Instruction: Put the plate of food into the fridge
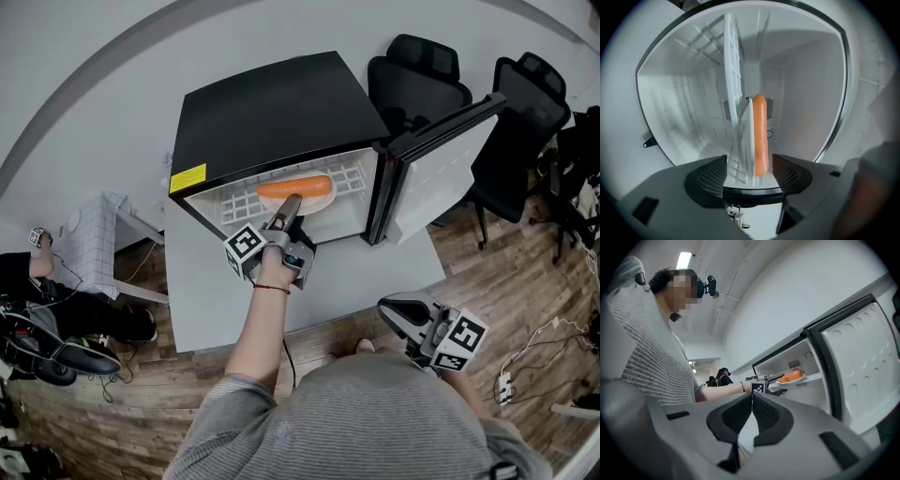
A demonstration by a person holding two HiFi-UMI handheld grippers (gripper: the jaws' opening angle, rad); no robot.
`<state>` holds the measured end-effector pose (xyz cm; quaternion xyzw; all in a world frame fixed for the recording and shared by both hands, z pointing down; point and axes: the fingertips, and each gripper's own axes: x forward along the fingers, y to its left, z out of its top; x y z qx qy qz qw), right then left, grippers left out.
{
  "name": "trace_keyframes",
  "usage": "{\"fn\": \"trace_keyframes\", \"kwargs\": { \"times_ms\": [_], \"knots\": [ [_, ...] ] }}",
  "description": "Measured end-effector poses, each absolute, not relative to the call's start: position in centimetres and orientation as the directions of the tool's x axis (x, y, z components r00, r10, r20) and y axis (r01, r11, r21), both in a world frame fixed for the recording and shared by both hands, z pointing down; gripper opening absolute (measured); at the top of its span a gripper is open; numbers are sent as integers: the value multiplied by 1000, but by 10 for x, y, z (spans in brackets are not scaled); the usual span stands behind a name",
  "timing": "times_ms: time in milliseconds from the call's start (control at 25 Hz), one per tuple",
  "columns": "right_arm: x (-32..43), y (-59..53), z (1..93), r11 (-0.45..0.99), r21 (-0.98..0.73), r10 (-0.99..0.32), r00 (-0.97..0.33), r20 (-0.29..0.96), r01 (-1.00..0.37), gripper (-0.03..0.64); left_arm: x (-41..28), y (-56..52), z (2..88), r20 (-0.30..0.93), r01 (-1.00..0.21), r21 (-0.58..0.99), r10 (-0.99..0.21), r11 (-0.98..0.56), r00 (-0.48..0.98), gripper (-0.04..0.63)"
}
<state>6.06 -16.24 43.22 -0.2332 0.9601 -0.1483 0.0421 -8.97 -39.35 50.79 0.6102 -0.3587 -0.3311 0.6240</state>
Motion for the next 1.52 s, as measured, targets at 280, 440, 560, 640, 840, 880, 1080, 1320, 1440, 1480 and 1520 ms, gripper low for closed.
{"fn": "trace_keyframes", "kwargs": {
  "times_ms": [280, 440, 560, 640, 840, 880, 1080, 1320, 1440, 1480, 1520],
  "knots": [
    [59, -158, 432, 852, -301, -453, -891, -13, -429, 14, -85, -383, 504, 28, -16, 1000, -839, 23, 543, 291],
    [58, -156, 431, 855, -299, -449, -893, -17, -424, 14, -80, -376, 499, 13, 8, 1000, -833, 21, 553, 291],
    [58, -154, 430, 857, -298, -446, -895, -18, -421, 14, -80, -371, 500, 17, -4, 1000, -829, 18, 559, 291],
    [57, -154, 430, 858, -298, -443, -896, -17, -419, 14, -80, -368, 499, 14, -1, 1000, -827, 16, 562, 291],
    [55, -152, 430, 861, -296, -437, -899, -18, -412, 14, -74, -358, 494, 1, 4, 1000, -814, 4, 581, 291],
    [55, -151, 429, 862, -296, -435, -900, -18, -411, 14, -72, -356, 493, -5, 8, 1000, -811, 0, 586, 290],
    [54, -149, 429, 865, -293, -430, -903, -17, -407, 14, -63, -347, 484, -39, 34, 999, -790, -24, 611, 290],
    [53, -148, 429, 866, -292, -429, -903, -20, -405, 14, -65, -342, 489, -7, 3, 1000, -788, -7, 616, 169],
    [52, -149, 428, 866, -293, -429, -903, -19, -405, 14, -67, -342, 490, -4, -8, 1000, -789, -11, 614, 28],
    [52, -149, 428, 866, -293, -429, -903, -19, -405, 14, -67, -343, 490, -10, -7, 1000, -787, -19, 617, 17],
    [52, -149, 428, 867, -292, -428, -903, -19, -405, 14, -67, -343, 490, -13, -6, 1000, -786, -21, 619, 12]
  ]
}}
